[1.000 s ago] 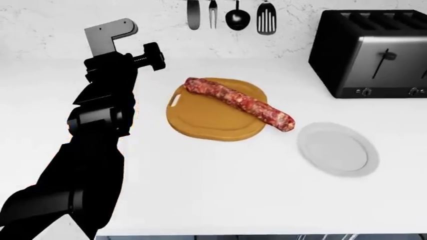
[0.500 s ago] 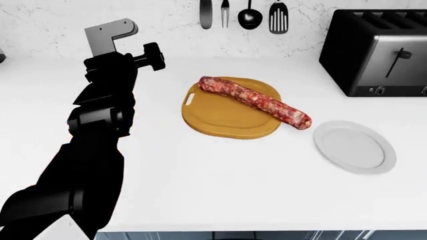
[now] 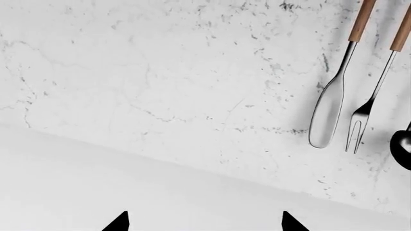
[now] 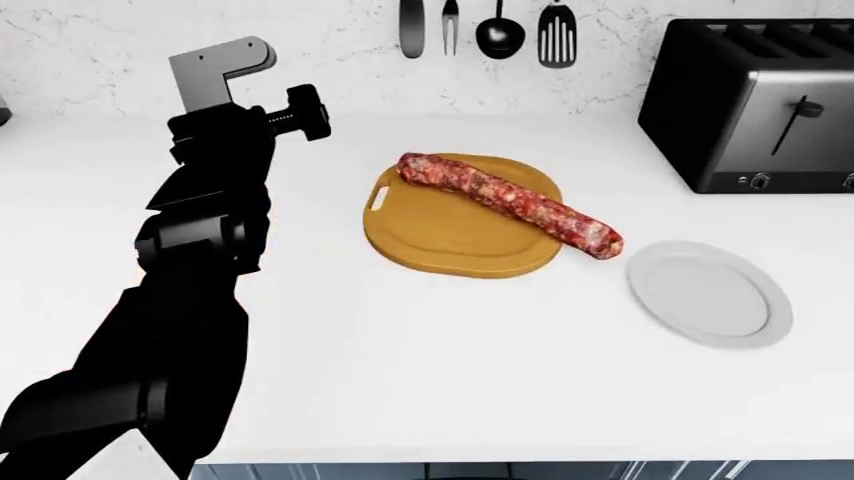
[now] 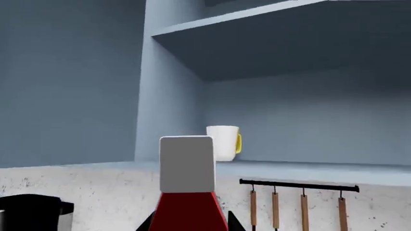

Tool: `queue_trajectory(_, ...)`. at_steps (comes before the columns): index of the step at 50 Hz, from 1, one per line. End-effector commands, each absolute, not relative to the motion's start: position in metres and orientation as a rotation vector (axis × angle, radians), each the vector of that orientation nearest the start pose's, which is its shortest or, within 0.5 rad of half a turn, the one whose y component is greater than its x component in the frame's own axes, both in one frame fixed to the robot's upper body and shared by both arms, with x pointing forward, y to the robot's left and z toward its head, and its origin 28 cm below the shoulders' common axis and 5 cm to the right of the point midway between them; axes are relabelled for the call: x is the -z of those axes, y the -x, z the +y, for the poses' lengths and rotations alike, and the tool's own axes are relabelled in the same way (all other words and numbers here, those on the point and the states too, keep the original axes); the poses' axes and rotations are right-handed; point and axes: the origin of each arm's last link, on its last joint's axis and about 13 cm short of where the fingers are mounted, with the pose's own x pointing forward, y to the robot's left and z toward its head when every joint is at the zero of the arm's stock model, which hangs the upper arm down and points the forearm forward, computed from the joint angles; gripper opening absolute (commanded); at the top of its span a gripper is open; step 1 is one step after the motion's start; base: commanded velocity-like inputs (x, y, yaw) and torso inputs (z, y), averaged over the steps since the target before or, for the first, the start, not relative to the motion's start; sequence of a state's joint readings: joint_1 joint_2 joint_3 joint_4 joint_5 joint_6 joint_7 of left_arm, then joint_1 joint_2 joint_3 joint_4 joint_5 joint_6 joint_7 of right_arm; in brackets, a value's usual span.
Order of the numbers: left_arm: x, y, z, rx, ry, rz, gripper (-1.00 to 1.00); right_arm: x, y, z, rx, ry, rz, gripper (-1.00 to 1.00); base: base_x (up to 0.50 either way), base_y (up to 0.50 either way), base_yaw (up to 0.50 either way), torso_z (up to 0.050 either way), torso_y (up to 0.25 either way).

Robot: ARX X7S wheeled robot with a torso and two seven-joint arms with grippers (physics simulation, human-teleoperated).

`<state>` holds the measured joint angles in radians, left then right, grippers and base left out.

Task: Pick the salami from the plate and place it on the cutting board. Then pick the condiment bottle from the cabinet and place it next to the cutting board.

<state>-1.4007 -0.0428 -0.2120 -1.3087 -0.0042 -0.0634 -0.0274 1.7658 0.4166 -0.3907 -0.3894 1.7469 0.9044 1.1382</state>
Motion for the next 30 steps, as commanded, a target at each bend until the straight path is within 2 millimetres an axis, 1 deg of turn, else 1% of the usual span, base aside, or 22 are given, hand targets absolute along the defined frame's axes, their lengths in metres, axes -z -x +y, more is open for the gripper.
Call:
queue_trajectory(1,-0.219,-0.438,0.227,-0.107,0.204,-0.032,1.00,-0.401,-0.169,-0.065,-0.363,-0.098,-0.507,-1.00,0.00,0.00,0.00,0.000,0.000)
queue_trajectory(5,-0.219,-0.438,0.227,-0.107,0.201,-0.032,1.00,-0.388,-0.171,-0.068,-0.361,-0.106,-0.503,-1.00,0.00,0.00,0.00,0.000,0.000)
queue_trajectory(13,-0.219,-0.438,0.227,-0.104,0.201,-0.033,1.00,-0.360,-0.179,-0.067,-0.392,-0.123,-0.473,-1.00,0.00,0.00,0.00,0.000,0.000)
queue_trajectory(18,-0.219,-0.438,0.227,-0.104,0.201,-0.033,1.00,-0.349,-0.180,-0.069,-0.390,-0.133,-0.457,-1.00,0.00,0.00,0.00,0.000,0.000)
queue_trajectory(30,-0.219,-0.438,0.227,-0.103,0.198,-0.035,1.00,-0.325,-0.176,-0.082,-0.345,-0.170,-0.417,-1.00,0.00,0.00,0.00,0.000,0.000)
